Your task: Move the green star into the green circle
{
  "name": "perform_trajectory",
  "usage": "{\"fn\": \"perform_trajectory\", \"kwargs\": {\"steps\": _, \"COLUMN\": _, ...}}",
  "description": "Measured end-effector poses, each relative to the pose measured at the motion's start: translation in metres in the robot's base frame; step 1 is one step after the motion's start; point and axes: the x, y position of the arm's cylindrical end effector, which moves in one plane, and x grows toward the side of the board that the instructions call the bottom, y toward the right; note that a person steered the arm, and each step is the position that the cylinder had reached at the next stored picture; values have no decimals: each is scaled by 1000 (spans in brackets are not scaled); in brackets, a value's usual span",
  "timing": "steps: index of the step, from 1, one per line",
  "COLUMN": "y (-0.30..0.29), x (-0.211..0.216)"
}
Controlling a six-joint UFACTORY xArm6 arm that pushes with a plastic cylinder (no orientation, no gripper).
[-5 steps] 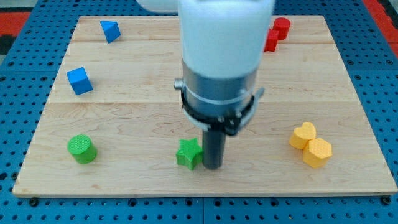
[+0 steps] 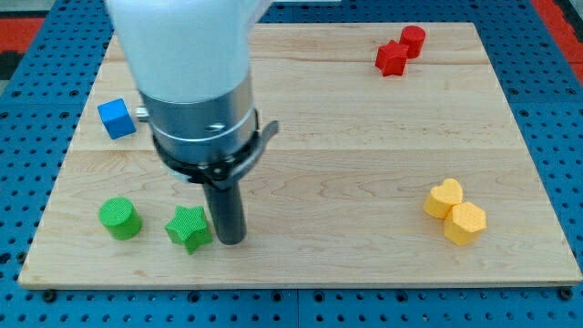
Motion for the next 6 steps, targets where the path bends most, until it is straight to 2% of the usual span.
{"fn": "perform_trajectory", "kwargs": {"steps": 2, "y": -43, "x": -34}}
{"fn": "perform_trajectory", "kwargs": {"steps": 3, "y": -70, "x": -84}}
{"fn": "perform_trajectory", "kwargs": {"steps": 5, "y": -152, "x": -139}}
{"fn": "perform_trajectory", "kwargs": {"steps": 6, "y": -175, "x": -130}}
